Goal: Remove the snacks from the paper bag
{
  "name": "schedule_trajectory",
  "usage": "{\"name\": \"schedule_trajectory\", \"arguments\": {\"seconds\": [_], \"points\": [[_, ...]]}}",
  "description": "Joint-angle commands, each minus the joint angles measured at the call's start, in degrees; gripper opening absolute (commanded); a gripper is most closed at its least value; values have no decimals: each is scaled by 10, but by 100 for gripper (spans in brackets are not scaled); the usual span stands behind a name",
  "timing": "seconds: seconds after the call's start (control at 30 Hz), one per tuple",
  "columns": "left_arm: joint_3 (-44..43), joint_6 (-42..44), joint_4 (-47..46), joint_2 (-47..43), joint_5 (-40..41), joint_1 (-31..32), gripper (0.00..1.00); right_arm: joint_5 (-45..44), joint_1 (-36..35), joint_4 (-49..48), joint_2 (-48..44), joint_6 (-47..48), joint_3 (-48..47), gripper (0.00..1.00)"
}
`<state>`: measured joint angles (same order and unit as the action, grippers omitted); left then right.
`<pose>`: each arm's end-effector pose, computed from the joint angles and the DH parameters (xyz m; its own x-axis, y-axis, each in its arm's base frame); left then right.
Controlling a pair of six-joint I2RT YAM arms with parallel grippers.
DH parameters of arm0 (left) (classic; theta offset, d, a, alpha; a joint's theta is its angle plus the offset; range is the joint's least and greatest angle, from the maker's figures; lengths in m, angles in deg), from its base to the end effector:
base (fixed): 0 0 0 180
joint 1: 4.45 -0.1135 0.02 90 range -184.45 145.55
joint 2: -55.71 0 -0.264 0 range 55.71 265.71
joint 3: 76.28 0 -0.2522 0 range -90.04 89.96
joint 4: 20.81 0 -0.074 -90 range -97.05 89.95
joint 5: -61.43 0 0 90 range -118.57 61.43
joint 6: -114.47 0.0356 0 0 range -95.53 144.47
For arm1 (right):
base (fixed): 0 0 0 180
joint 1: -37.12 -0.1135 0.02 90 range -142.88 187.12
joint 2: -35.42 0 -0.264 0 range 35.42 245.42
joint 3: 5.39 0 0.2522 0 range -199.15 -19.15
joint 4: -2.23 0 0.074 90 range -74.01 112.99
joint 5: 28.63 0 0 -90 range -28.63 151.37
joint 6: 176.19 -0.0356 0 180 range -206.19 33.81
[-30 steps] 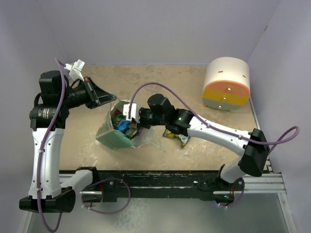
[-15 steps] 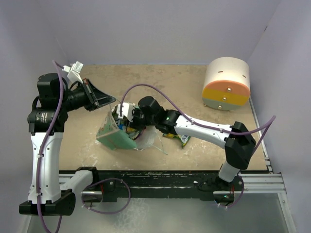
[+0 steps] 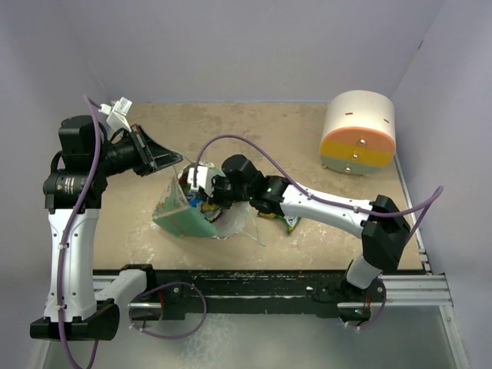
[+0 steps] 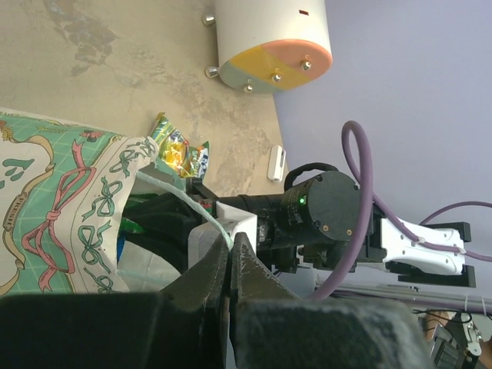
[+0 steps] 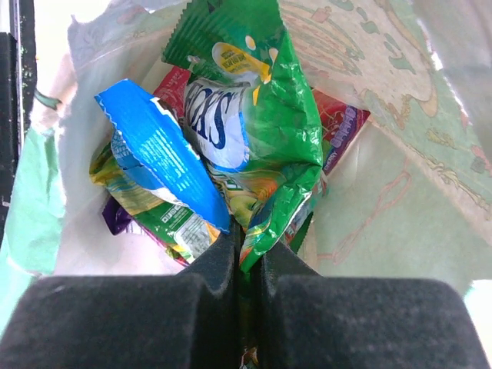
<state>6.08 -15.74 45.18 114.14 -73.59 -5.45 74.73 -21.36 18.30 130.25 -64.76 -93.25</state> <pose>0.1661 -0.0223 0.4532 -0.7437 -0.4694 -0.4760 0.1819 0.5431 -0.8197 0.1982 0.3389 0.3034 0.1532 -0.4302 -0.8897 -0.9503 0.1829 -0.2520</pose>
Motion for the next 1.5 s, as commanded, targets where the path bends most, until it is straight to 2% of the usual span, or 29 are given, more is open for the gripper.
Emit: {"name": "schedule_trajectory", "arguments": {"seconds": [0.0,0.27,0.57,1.0,1.07,1.17,1.27,1.33,1.4,1.47], "points": [[-30,12,-14,-4,-5,1,0,-23,1,-1,-47,-29,-25,0],[-30,20,-8,-2,-5,1,0,-75,1,37,-75,-49,-40,0],[-31,19,-12,-4,10,1,0,-90,1,57,-140,-95,-47,0],[1,22,-53,-14,24,1,0,-153,1,249,-230,-123,-144,0],[-1,31,-53,-12,23,1,0,-180,1,262,-247,-154,-146,0],[-6,46,-48,-9,28,1,0,-289,1,294,-269,-218,-139,0],[-8,53,-48,-10,32,1,0,-446,3,355,-277,-340,-133,0],[-7,56,-50,-12,36,1,0,-516,17,420,-272,-427,-136,0],[-5,56,-52,-14,38,1,0,-526,49,468,-269,-483,-128,0],[1,54,-56,-17,37,1,0,-503,94,477,-274,-534,-95,0]]}}
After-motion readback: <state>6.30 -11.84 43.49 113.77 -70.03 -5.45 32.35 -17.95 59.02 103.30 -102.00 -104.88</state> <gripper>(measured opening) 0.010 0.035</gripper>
